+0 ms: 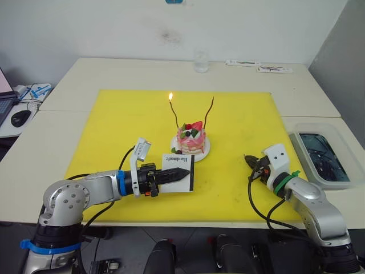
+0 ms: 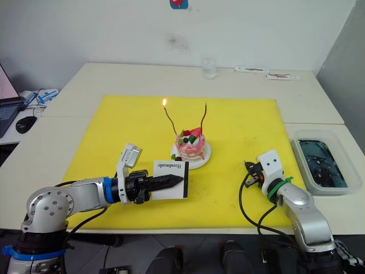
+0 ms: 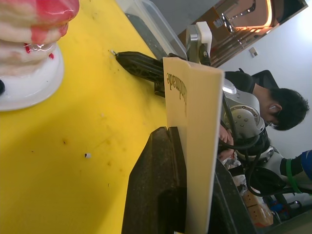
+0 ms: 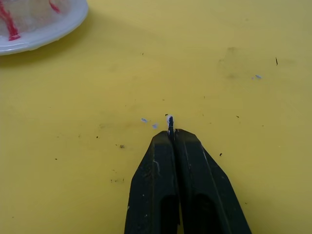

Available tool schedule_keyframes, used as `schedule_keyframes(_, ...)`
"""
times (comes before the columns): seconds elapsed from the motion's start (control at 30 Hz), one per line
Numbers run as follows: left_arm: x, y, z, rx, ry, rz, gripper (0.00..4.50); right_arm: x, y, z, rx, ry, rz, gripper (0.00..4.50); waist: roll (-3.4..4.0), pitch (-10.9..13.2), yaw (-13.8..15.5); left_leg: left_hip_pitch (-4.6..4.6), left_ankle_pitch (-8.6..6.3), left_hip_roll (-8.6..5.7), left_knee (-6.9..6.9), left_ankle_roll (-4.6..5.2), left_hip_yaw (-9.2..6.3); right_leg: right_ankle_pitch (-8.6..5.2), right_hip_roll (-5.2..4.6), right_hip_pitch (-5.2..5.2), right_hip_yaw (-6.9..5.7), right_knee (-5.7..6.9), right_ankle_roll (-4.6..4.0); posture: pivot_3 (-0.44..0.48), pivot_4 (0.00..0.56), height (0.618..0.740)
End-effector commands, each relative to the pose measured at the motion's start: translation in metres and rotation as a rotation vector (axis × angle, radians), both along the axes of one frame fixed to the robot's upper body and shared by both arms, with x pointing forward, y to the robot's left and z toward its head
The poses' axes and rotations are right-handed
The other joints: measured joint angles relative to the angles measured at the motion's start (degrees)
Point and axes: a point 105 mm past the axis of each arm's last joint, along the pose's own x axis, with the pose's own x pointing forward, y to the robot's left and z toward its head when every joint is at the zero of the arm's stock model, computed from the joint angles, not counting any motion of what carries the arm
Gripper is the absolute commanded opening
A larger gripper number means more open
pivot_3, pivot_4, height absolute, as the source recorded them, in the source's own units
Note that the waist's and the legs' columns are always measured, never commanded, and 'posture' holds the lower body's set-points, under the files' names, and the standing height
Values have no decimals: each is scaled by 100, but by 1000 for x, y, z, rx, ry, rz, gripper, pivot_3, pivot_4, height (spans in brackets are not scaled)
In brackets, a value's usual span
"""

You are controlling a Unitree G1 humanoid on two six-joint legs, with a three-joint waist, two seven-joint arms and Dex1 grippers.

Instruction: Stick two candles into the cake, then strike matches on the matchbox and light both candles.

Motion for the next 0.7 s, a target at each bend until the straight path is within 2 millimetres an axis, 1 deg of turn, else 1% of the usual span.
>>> schedule_keyframes(0.03, -2, 1, 8, -11, -27, -13, 0, 0, -7, 5, -10, -16, -21, 36, 0, 0, 0, 0, 0, 0, 0, 0, 0, 0, 0, 0, 0, 0, 0, 0, 150, 740)
schedule_keyframes(0.1, -2, 1, 8, -11, -27, -12, 0, -1, -6, 8, -6, -23, -12, 36, 0, 0, 1, 0, 0, 0, 0, 0, 0, 1, 0, 0, 0, 0, 1, 0, 150, 740)
schedule_keyframes(0.23, 0, 1, 8, -17, -25, -6, 0, -6, 3, 27, -17, -77, 70, 36, 0, 0, 0, 0, 0, 0, 0, 0, 0, 0, 0, 0, 0, 0, 1, 0, 150, 740)
schedule_keyframes(0.3, 1, 0, 8, -23, -23, -4, 0, -13, 11, 39, -41, -104, 152, 36, 0, 0, 2, -1, 0, 0, 0, 0, 0, 1, 0, -1, 0, 0, 2, 0, 150, 740)
schedule_keyframes(0.43, 4, -2, 9, -31, -20, 0, 0, -23, 25, 55, -78, -138, 267, 36, 0, 0, 2, 0, 0, 0, -1, 0, -3, 2, 0, 0, -3, 0, 4, 0, 150, 740)
schedule_keyframes(0.57, 9, -9, 10, -58, -10, -7, 0, -39, 50, 77, -154, -219, 457, 36, 0, 0, 2, -1, 0, 0, 1, 0, -1, 2, 0, 0, -1, 0, 3, 0, 150, 740)
schedule_keyframes(0.7, 12, -15, 13, -74, -5, -21, 0, -53, 68, 83, -257, -265, 613, 36, -1, 0, 3, 0, 0, 0, 1, 0, -5, 2, 0, 2, -6, -1, 4, 0, 150, 740)
